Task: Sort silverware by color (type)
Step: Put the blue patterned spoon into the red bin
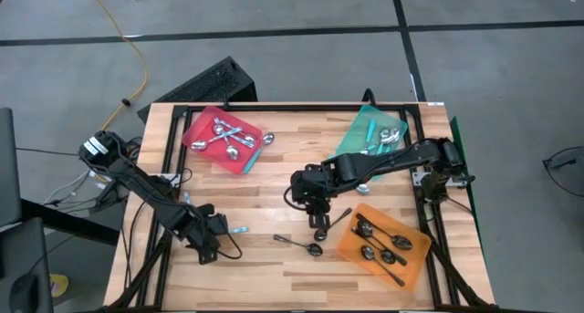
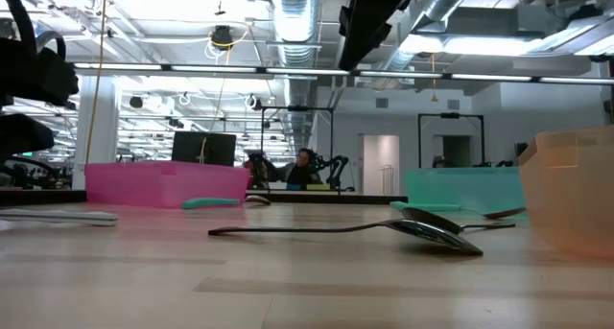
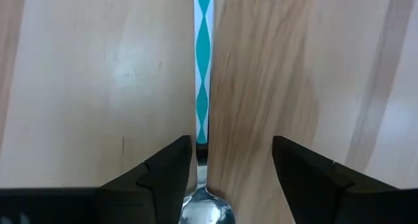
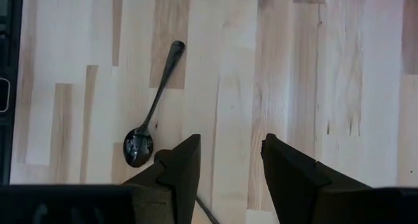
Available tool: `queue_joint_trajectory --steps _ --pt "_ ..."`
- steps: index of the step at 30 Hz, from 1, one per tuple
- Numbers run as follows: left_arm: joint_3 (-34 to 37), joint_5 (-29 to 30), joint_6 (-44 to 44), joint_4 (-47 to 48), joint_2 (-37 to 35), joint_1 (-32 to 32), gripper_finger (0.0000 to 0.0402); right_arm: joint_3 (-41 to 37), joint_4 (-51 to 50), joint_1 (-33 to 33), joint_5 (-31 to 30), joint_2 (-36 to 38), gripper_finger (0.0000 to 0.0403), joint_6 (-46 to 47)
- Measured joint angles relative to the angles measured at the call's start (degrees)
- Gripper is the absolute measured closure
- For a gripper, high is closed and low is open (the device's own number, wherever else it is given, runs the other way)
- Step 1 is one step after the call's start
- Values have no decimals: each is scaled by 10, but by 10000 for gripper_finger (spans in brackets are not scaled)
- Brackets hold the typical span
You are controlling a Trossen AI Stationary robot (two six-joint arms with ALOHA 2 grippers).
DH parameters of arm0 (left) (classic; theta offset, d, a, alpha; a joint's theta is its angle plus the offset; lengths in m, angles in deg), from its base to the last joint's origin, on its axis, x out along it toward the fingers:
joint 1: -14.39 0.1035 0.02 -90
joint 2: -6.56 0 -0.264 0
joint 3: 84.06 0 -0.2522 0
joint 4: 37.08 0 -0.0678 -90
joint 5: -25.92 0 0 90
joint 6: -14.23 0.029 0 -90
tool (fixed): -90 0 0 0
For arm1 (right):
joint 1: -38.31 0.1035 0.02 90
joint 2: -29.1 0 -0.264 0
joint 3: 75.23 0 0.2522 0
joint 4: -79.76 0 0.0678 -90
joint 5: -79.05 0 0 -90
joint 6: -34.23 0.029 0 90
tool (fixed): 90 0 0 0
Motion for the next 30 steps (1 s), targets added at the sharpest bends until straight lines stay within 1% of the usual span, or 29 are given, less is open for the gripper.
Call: queue_joint_trajectory --steps 3,5,7,10,15,16,20,25,26,28,30 --pt "0 -10 30 1 0 9 199 0 5 0 0 0 218 1" --pt "0 -14 45 4 3 15 217 0 8 0 0 0 218 2" --pt "0 -12 57 8 4 19 244 0 8 0 0 0 218 1" --pt "0 4 65 17 4 25 291 0 8 0 0 0 218 1" --pt "1 14 82 23 4 29 376 0 9 0 0 -3 218 14" --pt "2 15 83 23 4 29 387 0 9 0 0 -3 218 15" --pt "2 17 75 20 4 29 396 0 10 0 0 -3 218 15" --pt "3 33 34 9 -12 29 399 0 30 2 0 -3 218 14" --pt "3 45 28 6 -18 29 399 0 34 3 0 -3 218 12" --pt "3 95 16 -6 -38 31 400 0 45 5 0 -3 218 10" --pt "2 131 -4 -8 -67 32 400 0 52 6 0 -3 218 10"
